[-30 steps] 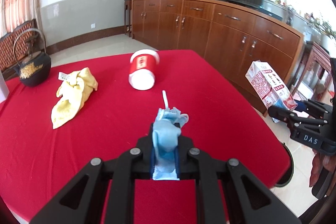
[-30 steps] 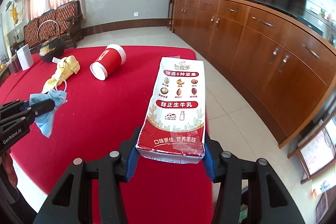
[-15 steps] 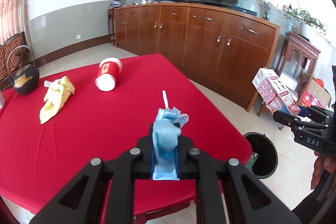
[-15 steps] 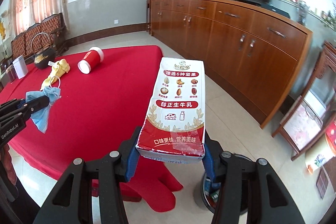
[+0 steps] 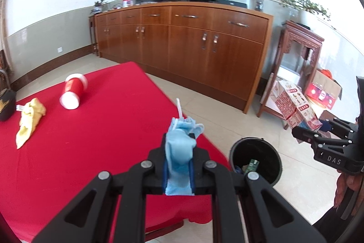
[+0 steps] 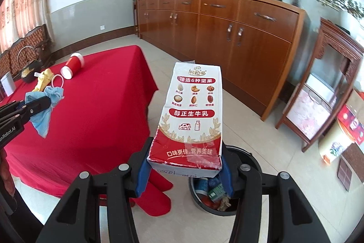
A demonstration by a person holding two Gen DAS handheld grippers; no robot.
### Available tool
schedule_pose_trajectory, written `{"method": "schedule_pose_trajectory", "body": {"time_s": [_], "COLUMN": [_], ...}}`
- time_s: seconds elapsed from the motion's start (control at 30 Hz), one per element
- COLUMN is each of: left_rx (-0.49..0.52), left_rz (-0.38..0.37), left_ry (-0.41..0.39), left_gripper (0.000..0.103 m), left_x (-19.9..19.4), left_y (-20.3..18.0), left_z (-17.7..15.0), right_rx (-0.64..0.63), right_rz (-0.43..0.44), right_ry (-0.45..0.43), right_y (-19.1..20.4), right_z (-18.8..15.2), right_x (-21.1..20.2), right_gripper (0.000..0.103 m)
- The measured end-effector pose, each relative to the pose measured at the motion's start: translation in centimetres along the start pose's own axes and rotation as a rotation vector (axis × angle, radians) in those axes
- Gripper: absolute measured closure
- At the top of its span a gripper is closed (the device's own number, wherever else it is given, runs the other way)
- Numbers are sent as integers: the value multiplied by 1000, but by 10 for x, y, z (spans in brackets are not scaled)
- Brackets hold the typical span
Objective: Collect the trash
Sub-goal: 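Carry the blue mask and milk box over the black bin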
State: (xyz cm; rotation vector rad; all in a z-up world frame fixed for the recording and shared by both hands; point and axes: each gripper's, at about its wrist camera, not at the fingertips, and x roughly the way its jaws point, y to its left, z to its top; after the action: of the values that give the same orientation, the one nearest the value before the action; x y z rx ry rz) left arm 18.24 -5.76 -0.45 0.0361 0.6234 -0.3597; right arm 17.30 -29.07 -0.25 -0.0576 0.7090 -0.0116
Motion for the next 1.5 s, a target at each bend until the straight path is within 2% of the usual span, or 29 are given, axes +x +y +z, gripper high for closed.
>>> {"method": "schedule_pose_trajectory", "body": {"time_s": [0.4, 0.73, 1.13, 1.5], "left_rx": [87, 156, 216, 219], "left_rz": [-117, -193, -244, -270], "left_ry": [23, 67, 143, 247], "left_gripper": [88, 88, 88, 87], "left_x": [23, 50, 90, 138], "left_y": [-69, -119, -157, -166], "left_z": [6, 2, -12, -32], "right_rx": [72, 117, 74, 0], "right_rz": [-83, -125, -121, -82], "right_ry": [24, 59, 129, 225], "right_y": [-63, -113, -140, -147], "right_z": [-29, -58, -82, -104], "right_x": [-15, -11, 26, 77], "right_gripper": [49, 49, 49, 49]}}
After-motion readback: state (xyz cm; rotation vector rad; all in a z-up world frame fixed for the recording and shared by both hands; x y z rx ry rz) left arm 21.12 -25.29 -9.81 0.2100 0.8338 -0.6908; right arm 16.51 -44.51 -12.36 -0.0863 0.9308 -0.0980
